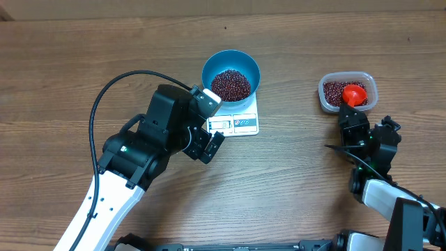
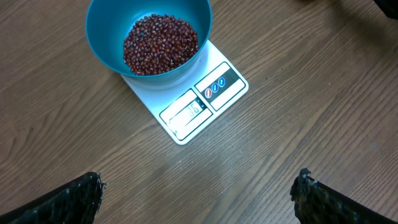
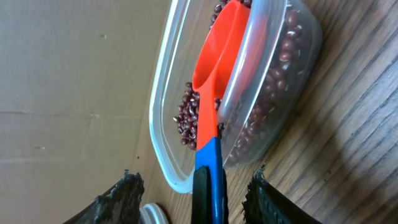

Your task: Scoop item into bowl and weigh 150g on scale

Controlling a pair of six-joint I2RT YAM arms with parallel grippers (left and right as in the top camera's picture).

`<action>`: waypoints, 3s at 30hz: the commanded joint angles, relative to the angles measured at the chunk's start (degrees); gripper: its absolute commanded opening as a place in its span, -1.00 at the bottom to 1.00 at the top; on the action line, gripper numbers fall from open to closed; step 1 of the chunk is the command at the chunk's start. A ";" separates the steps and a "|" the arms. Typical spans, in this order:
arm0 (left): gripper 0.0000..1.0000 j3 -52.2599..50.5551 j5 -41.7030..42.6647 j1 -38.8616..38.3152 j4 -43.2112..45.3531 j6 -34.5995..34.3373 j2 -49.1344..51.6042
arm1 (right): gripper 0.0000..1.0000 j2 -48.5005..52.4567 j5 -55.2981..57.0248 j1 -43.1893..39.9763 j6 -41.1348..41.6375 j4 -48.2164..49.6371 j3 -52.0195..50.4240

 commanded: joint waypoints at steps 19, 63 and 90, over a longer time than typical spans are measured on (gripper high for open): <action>0.99 0.02 0.00 0.20 0.02 1.09 -0.02 | -0.78 0.59 0.39 0.11 -0.31 0.35 -0.11; 0.99 0.02 0.00 0.20 0.00 1.09 -0.02 | -0.93 -9.84 1.05 -5.16 -50.45 -53.83 29.16; 0.99 0.02 0.00 0.20 0.00 1.09 -0.02 | -0.93 -0.90 0.74 -5.16 -67.87 -65.70 37.33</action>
